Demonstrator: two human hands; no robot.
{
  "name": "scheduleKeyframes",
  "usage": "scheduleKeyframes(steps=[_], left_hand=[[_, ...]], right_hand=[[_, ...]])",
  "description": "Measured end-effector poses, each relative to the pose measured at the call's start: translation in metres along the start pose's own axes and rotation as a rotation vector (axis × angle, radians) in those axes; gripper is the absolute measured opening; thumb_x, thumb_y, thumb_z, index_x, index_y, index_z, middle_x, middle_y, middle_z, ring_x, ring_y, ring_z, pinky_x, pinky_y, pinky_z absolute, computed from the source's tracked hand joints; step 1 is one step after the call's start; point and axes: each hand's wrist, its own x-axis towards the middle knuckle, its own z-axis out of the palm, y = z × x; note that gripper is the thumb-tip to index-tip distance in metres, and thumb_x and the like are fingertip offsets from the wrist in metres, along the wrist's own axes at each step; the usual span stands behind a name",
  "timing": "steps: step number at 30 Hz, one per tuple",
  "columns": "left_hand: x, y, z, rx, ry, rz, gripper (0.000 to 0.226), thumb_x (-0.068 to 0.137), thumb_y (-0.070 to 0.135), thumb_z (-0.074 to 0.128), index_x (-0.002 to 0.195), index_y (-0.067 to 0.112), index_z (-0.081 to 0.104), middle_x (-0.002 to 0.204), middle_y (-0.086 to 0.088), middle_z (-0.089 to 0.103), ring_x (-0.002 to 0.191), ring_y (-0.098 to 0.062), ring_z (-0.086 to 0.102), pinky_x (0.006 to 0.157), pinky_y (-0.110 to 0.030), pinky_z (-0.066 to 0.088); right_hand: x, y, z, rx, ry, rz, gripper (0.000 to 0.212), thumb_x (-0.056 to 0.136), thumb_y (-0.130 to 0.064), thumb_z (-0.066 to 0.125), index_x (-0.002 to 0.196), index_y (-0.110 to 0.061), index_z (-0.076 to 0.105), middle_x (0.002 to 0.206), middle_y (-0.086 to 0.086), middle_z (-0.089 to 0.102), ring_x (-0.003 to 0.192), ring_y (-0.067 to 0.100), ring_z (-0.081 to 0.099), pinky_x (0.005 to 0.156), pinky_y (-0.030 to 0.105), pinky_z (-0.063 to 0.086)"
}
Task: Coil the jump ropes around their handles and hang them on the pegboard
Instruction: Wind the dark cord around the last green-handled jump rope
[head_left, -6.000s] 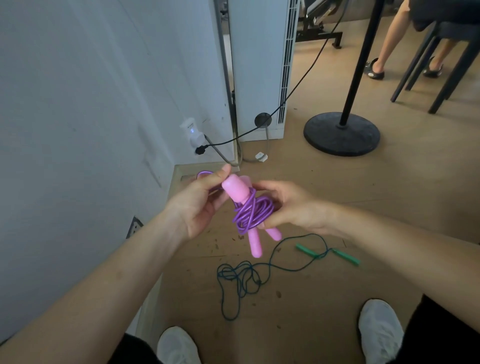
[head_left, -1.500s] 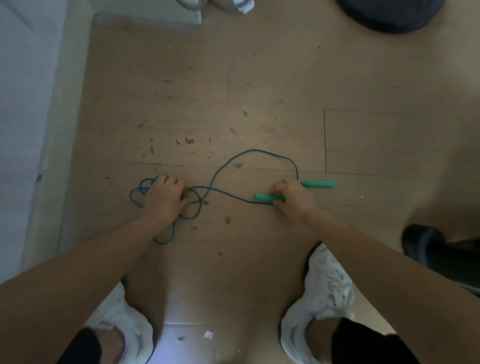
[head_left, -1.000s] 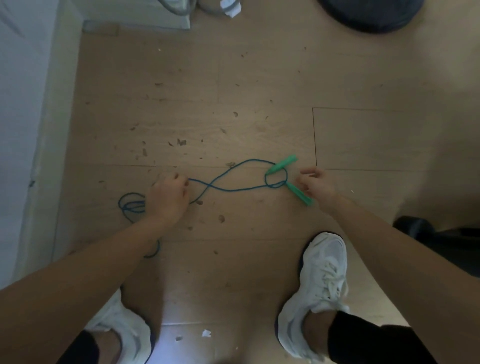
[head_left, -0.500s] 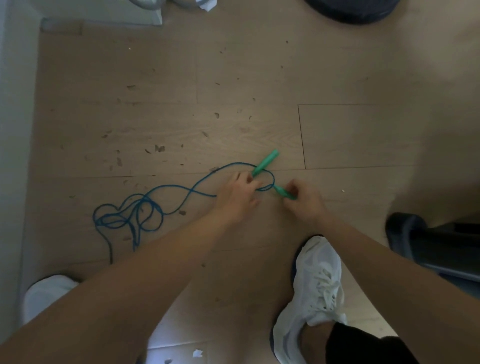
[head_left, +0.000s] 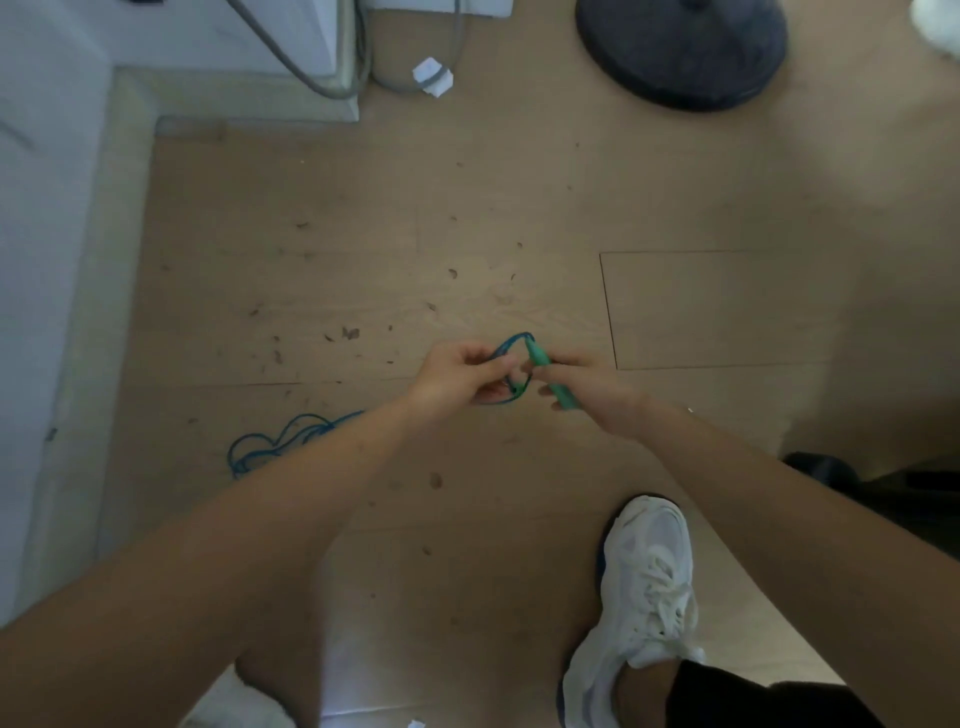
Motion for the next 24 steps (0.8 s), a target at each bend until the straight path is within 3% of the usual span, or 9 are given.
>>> scheduleKeyframes(steps=[6,9,12,14,18,21,24], left_hand=[[-0.052,0.057,-0.026,-0.278,-0.024,-0.051,0.011,0.100,0.013,0.057,0.091,0.012,0.064,0.069,0.002,0.074,0.056,-0.007,0.070,0.055,-0.017,0.057],[-0.083,0.085,-0.034,-0.295,-0.030,-0.031,0.013,0.101,0.014,0.055,0.092,0.012,0.064,0.067,0.002,0.073,0.055,-0.007,0.069,0.054,-0.017,0.057],[-0.117,0.115,-0.044,-0.262,-0.018,-0.014,0.013,0.101,0.013,0.055,0.093,0.010,0.064,0.066,0.001,0.073,0.056,-0.007,0.069,0.056,-0.016,0.058],[-0.139,0.134,-0.052,-0.201,-0.001,0.005,0.011,0.101,0.014,0.057,0.096,0.010,0.066,0.070,0.000,0.074,0.059,-0.008,0.070,0.058,-0.017,0.058],[-0.187,0.171,-0.068,0.101,0.050,0.074,0.023,0.099,0.025,0.061,0.104,0.005,0.071,0.081,-0.004,0.074,0.058,-0.009,0.067,0.052,-0.017,0.053],[-0.221,0.191,-0.085,0.302,0.127,0.144,0.033,0.098,0.036,0.061,0.105,0.006,0.074,0.075,0.000,0.071,0.052,-0.008,0.058,0.046,-0.017,0.044],[-0.249,0.203,-0.094,0.397,0.189,0.269,0.021,0.098,0.030,0.061,0.102,0.013,0.072,0.076,0.000,0.069,0.058,-0.012,0.056,0.049,-0.017,0.044]], right_hand=[[-0.046,-0.065,0.019,0.014,-0.200,-0.031,0.019,0.093,-0.016,0.056,0.097,-0.026,0.071,0.096,-0.005,0.063,0.092,0.014,0.052,0.084,0.036,0.041],[-0.072,-0.090,0.028,-0.029,-0.316,-0.053,0.025,0.092,-0.013,0.052,0.084,-0.030,0.069,0.088,-0.008,0.060,0.093,0.017,0.046,0.085,0.040,0.037],[-0.101,-0.118,0.036,-0.107,-0.385,-0.069,0.021,0.095,-0.010,0.056,0.109,-0.022,0.065,0.093,-0.006,0.061,0.094,0.015,0.054,0.088,0.039,0.042],[-0.120,-0.135,0.042,-0.169,-0.394,-0.095,0.029,0.095,-0.011,0.061,0.122,-0.021,0.058,0.094,-0.005,0.058,0.090,0.013,0.055,0.084,0.036,0.044],[-0.157,-0.168,0.047,-0.274,-0.433,-0.168,0.019,0.099,-0.020,0.058,0.116,-0.027,0.058,0.101,-0.009,0.056,0.097,0.011,0.052,0.084,0.033,0.043],[-0.186,-0.191,0.046,-0.260,-0.410,-0.238,0.013,0.101,-0.026,0.054,0.105,-0.022,0.066,0.112,-0.010,0.060,0.110,0.013,0.051,0.086,0.030,0.041],[-0.213,-0.211,0.049,-0.181,-0.414,-0.309,0.018,0.100,-0.029,0.054,0.103,-0.019,0.068,0.110,-0.009,0.061,0.102,0.011,0.052,0.079,0.025,0.040]])
